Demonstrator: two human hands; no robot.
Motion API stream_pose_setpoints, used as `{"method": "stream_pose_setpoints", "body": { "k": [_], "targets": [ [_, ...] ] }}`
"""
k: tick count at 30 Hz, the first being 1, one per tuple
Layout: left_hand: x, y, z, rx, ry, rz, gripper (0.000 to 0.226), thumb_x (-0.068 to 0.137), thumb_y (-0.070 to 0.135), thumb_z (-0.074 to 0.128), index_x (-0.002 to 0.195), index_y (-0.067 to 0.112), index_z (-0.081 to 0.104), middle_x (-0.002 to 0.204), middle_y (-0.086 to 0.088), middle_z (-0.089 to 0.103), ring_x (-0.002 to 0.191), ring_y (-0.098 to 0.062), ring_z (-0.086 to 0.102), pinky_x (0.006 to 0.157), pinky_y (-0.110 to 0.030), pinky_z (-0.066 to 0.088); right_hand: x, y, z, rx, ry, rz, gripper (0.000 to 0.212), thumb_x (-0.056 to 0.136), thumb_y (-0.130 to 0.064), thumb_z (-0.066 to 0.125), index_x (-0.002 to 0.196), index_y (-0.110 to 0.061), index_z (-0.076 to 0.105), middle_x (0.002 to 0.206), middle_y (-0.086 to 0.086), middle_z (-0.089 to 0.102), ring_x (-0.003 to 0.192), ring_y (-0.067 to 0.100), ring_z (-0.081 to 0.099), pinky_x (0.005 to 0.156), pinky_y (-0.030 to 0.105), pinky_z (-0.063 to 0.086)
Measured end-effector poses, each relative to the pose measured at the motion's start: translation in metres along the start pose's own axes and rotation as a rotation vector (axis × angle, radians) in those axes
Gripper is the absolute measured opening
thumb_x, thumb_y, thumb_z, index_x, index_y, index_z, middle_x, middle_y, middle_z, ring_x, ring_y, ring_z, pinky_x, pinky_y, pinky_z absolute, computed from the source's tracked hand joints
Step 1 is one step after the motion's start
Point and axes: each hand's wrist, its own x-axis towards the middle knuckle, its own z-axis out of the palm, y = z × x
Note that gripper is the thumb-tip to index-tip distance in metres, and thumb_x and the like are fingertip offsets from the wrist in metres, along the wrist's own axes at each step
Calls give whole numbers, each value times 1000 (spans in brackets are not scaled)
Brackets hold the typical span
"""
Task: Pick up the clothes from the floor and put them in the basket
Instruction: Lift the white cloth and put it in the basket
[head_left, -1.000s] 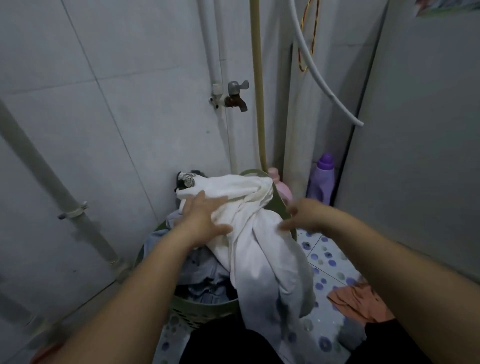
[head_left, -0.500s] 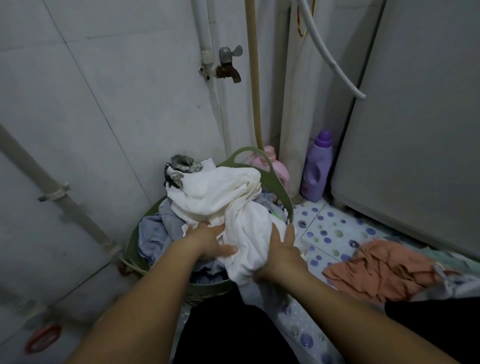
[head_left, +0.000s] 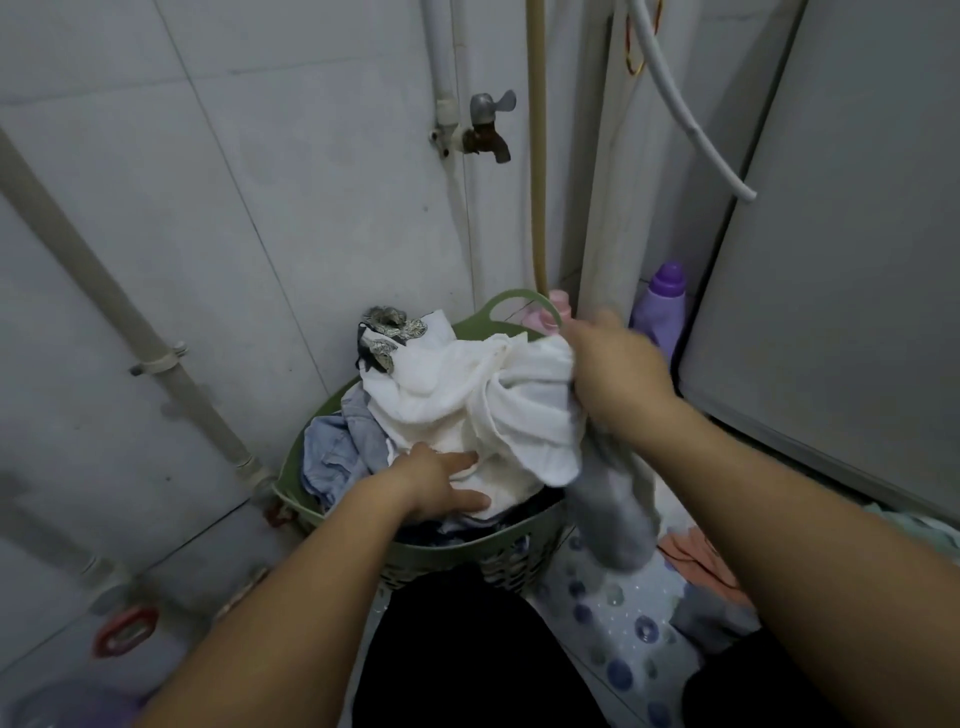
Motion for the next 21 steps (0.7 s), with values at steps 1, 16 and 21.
{"method": "stream_pose_setpoints", "body": {
  "k": [1, 16, 21],
  "targets": [
    [-2, -1, 0, -6, 6, 10, 75, 79, 59, 62, 144, 47, 27, 155, -11, 17, 146, -32, 17, 119, -42, 22, 4, -12, -11, 12, 85, -75, 21, 96, -19, 40, 112, -14, 53, 125, 11, 47, 99, 30, 51, 75, 32, 36],
    [-30, -38, -29, 66, 22, 52, 41, 83, 40, 66, 119, 22, 62, 121, 1, 58, 113, -21, 56, 96, -30, 45, -6, 17, 36, -469, -678, -271, 35, 91, -13, 44, 126, -16, 49, 128, 9, 53, 106, 29, 55, 88, 38, 46],
    [-32, -19, -63, 215, 89, -42, 19, 89, 31, 59, 80, 14, 63, 79, 0, 59, 89, -20, 56, 70, -26, 42, 16, 15, 17, -328, -315, -51, 33, 89, -9, 44, 117, -18, 59, 118, 7, 58, 103, 28, 58, 80, 37, 48]
  ]
}}
